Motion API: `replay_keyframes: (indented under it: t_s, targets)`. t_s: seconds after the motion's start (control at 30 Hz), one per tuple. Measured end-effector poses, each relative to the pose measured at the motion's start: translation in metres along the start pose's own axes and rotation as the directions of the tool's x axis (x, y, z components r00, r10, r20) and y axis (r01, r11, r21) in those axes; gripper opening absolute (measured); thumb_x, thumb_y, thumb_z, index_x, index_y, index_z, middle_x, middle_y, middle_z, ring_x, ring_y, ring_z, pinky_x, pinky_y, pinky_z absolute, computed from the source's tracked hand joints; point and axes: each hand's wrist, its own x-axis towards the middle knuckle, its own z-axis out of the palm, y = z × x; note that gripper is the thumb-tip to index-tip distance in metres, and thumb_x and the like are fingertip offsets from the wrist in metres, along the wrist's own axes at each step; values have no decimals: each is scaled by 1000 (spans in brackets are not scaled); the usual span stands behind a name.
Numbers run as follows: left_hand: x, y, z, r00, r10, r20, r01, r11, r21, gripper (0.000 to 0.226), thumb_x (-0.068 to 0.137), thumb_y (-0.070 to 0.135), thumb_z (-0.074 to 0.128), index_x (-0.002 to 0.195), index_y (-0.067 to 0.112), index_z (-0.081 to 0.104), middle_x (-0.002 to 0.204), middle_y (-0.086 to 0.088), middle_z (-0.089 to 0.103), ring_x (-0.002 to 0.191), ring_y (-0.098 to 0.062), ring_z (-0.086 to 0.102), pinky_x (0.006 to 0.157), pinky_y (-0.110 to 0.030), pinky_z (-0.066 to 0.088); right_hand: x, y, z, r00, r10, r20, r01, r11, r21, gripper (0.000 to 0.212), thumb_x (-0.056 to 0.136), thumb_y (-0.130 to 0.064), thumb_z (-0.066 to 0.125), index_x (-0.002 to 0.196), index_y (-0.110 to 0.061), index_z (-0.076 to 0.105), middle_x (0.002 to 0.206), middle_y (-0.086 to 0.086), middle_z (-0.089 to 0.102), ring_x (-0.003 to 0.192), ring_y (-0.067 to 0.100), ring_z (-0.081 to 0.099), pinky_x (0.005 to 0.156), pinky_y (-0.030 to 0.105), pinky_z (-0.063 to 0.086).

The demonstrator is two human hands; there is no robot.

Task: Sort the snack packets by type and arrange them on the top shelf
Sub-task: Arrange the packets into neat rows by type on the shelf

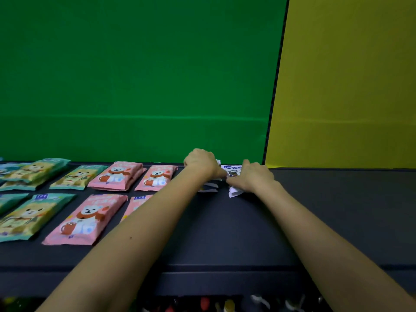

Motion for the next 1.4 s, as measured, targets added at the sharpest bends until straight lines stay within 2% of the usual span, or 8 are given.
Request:
replay_keyframes:
  t_s: [0.23, 0.5, 0.67, 0.8, 1.0, 1.13, 1.23, 1.4]
  targets:
    - [-71, -30, -16, 996, 69, -52, -71, 997, -37, 74, 80, 60, 53, 127, 5, 38, 129, -19, 41, 119, -37, 47, 93, -40, 42, -71, 37, -25, 980, -164, -116, 178, 976, 129, 62, 86, -55, 44, 135, -16, 37, 130, 13, 43, 119, 32, 43, 93, 37, 37]
    - [-140, -32, 7, 974, 197, 116, -211, 969, 128, 69, 87, 67, 29, 129, 12, 35, 137, -10, 34, 119, -32, 48, 91, -37, 40, -128, 45, -4, 970, -238, 59, 241, 969, -61, 66, 85, -70, 27, 134, -28, 39, 132, 2, 39, 124, 21, 39, 96, 37, 38]
    - [-135, -58, 2, 857, 441, 268, -469, 882, 48, 67, 93, 60, 16, 150, 29, 0, 159, 1, -8, 147, -17, -4, 120, -35, 6, -120, 73, -10, 834, -515, 197, 478, 853, 209, 67, 89, -59, 36, 147, -39, 12, 154, -25, -10, 142, -6, -5, 117, 21, 8]
    - [-134, -70, 13, 784, 495, 375, -499, 861, -93, 63, 94, 58, 17, 144, 41, -17, 154, 11, -26, 140, -5, -25, 112, -22, -12, -121, 82, 3, 804, -548, 231, 495, 832, 253, 65, 90, -57, 33, 146, -41, 6, 151, -28, -10, 137, -12, -16, 114, 16, 0]
    - [-126, -67, 18, 800, 472, 371, -479, 874, -79, 60, 96, 55, 15, 145, 38, -15, 156, 7, -20, 143, -7, -20, 118, -30, -9, -112, 71, 9, 831, -519, 199, 482, 852, 206, 62, 91, -56, 30, 147, -37, 11, 148, -28, -4, 141, -6, -9, 119, 33, 10]
    - [-106, -66, -7, 889, 396, 229, -300, 882, -362, 52, 99, 42, 27, 141, 12, 38, 149, -5, 35, 136, -17, 33, 104, -18, 21, -93, 59, -17, 852, -516, 91, 478, 836, 269, 39, 95, -41, 40, 122, -18, 59, 117, -6, 63, 108, 8, 57, 96, 25, 41]
    - [-67, -73, -12, 975, 219, 21, -189, 883, -430, 41, 99, 35, 38, 117, 4, 57, 119, -13, 59, 110, -25, 54, 93, -30, 40, -58, 39, -24, 906, -422, -36, 387, 793, 471, 30, 95, -30, 47, 113, -12, 64, 102, 2, 69, 92, 16, 65, 86, 30, 51]
    - [-5, -79, 2, 986, 59, 157, 59, 755, -654, 36, 94, 32, 49, 104, -2, 55, 104, -25, 56, 91, -30, 55, 82, -35, 42, -6, -4, -15, 933, -350, 84, 272, 838, 474, 31, 95, -28, 48, 111, -6, 64, 106, 14, 69, 97, 27, 65, 92, 43, 51]
